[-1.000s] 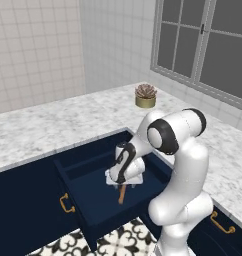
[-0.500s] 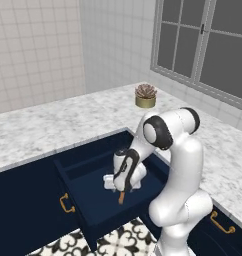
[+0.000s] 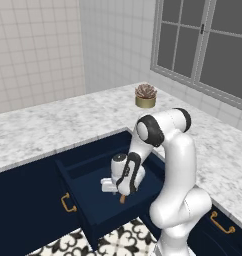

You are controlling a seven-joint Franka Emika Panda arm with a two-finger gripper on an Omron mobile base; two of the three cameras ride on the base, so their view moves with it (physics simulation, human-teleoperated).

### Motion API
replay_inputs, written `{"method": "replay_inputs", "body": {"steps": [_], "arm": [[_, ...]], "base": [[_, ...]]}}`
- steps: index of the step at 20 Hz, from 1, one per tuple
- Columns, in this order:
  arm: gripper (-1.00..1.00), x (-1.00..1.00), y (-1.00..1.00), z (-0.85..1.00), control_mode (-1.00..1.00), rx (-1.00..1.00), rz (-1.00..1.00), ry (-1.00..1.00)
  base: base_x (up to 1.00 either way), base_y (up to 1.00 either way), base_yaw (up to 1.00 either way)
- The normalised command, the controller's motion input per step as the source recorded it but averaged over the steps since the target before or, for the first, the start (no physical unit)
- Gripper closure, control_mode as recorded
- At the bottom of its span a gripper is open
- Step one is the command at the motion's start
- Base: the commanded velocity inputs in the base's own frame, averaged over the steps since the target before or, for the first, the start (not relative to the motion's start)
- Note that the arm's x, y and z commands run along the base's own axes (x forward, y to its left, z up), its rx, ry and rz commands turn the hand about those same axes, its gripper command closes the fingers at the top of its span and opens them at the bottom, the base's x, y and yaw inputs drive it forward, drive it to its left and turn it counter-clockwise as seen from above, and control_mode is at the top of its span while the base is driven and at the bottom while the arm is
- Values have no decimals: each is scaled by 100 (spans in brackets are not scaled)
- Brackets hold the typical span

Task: Pick up the knife from the drawer and place it on the cutting board. Then place the meat from the plate to the cutting board.

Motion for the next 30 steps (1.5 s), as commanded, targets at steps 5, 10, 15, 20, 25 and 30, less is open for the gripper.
{"method": "replay_inputs", "body": {"steps": [5,10,15,20,25,30], "arm": [[100,1,0,-3,-100,0,0,0],[100,-13,5,5,-100,0,-3,-2],[100,-29,71,84,-100,0,-11,-4],[100,-46,62,100,-100,0,-12,-7],[100,-14,7,100,-100,0,-11,-31],[100,-1,8,100,-100,0,-10,-23]], "base": [[0,0,0],[0,0,0],[0,0,0],[0,0,0],[0,0,0],[0,0,0]]}}
